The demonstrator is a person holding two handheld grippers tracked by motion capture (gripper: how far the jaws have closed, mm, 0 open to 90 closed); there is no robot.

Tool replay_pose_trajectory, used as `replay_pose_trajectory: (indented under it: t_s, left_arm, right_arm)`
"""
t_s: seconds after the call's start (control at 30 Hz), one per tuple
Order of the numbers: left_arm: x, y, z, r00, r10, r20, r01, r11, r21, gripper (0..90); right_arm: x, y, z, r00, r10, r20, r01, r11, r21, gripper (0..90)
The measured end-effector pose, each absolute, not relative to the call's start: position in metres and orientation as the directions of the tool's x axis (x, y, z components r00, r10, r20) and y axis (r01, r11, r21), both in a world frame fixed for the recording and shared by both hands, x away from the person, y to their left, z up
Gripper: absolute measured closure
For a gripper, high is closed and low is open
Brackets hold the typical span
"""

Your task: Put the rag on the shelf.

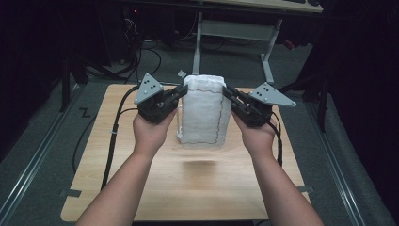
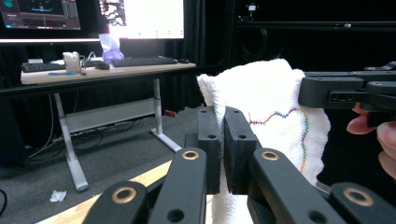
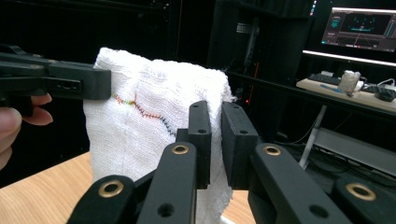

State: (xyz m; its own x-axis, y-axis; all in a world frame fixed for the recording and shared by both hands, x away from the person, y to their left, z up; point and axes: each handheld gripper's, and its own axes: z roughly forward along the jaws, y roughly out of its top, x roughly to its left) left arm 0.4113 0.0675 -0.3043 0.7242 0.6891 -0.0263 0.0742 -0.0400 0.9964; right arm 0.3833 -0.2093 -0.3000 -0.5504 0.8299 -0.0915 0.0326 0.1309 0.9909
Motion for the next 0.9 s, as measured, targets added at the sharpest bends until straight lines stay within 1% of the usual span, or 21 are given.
replay_pose_trajectory:
  t_s: [0.17, 0.37, 0.4, 0.47, 0.53, 0.7, 0.83, 0.9]
  left_arm:
    - [0.424, 0.066, -0.302, 0.721, 0.693, -0.03, 0.076, -0.036, 0.996, 86.6]
    - [0.446, 0.06, -0.298, 0.719, 0.695, -0.01, 0.075, -0.064, 0.995, 86.6]
    - [0.45, 0.059, -0.297, 0.716, 0.698, -0.012, 0.077, -0.063, 0.995, 86.6]
    - [0.457, 0.059, -0.296, 0.714, 0.7, -0.022, 0.082, -0.053, 0.995, 86.6]
    - [0.465, 0.06, -0.293, 0.707, 0.707, -0.013, 0.082, -0.065, 0.995, 86.6]
    - [0.479, 0.062, -0.291, 0.691, 0.723, 0.004, 0.083, -0.085, 0.993, 86.6]
    - [0.489, 0.063, -0.293, 0.685, 0.729, -0.01, 0.092, -0.072, 0.993, 86.5]
    - [0.498, 0.062, -0.297, 0.676, 0.737, -0.023, 0.112, -0.072, 0.991, 86.4]
  right_arm:
    - [0.392, -0.209, -0.297, -0.54, 0.838, -0.077, 0.044, 0.119, 0.992, 83.3]
    - [0.413, -0.212, -0.295, -0.522, 0.851, -0.06, 0.064, 0.109, 0.992, 83.3]
    - [0.423, -0.212, -0.295, -0.522, 0.852, -0.051, 0.072, 0.103, 0.992, 83.3]
    - [0.426, -0.212, -0.294, -0.522, 0.852, -0.042, 0.08, 0.098, 0.992, 83.3]
    - [0.436, -0.213, -0.295, -0.527, 0.85, -0.018, 0.094, 0.079, 0.992, 83.3]
    - [0.461, -0.207, -0.295, -0.528, 0.849, -0.021, 0.109, 0.092, 0.99, 83.2]
    - [0.472, -0.205, -0.295, -0.523, 0.852, -0.021, 0.122, 0.099, 0.988, 83.2]
    - [0.48, -0.204, -0.296, -0.522, 0.853, -0.016, 0.134, 0.101, 0.986, 83.2]
